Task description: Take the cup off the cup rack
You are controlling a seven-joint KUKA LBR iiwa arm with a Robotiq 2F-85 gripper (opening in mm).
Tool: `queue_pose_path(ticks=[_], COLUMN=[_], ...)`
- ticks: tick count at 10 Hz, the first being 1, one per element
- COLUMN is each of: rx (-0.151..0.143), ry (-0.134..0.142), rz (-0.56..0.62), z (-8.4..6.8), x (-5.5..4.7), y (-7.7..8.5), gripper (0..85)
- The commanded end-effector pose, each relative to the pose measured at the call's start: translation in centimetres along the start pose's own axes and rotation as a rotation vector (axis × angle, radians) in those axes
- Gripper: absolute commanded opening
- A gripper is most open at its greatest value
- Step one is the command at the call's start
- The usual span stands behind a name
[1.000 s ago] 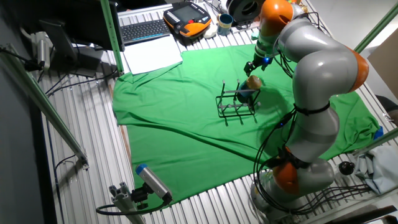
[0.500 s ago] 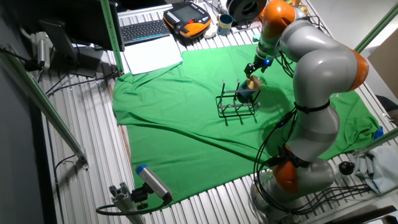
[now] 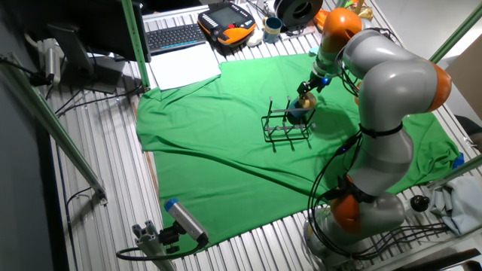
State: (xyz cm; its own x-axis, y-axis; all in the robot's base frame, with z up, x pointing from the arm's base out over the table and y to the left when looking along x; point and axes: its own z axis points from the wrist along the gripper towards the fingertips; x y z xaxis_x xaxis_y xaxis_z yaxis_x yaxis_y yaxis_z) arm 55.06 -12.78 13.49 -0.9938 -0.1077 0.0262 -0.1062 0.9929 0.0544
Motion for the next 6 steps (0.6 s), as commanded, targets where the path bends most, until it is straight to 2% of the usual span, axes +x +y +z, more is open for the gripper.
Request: queue_pose_path(ticks=[1, 3, 6], rx=[-0.001, 0.002, 0.0], ry=[0.0, -0.011, -0.012], rz=[0.001, 0.011, 0.011], z=[0.14, 0.57, 0.76], x=[0.06, 0.35, 0.48], y=[0.09, 0.41, 0.36], gripper=[85.0, 85.0, 85.0])
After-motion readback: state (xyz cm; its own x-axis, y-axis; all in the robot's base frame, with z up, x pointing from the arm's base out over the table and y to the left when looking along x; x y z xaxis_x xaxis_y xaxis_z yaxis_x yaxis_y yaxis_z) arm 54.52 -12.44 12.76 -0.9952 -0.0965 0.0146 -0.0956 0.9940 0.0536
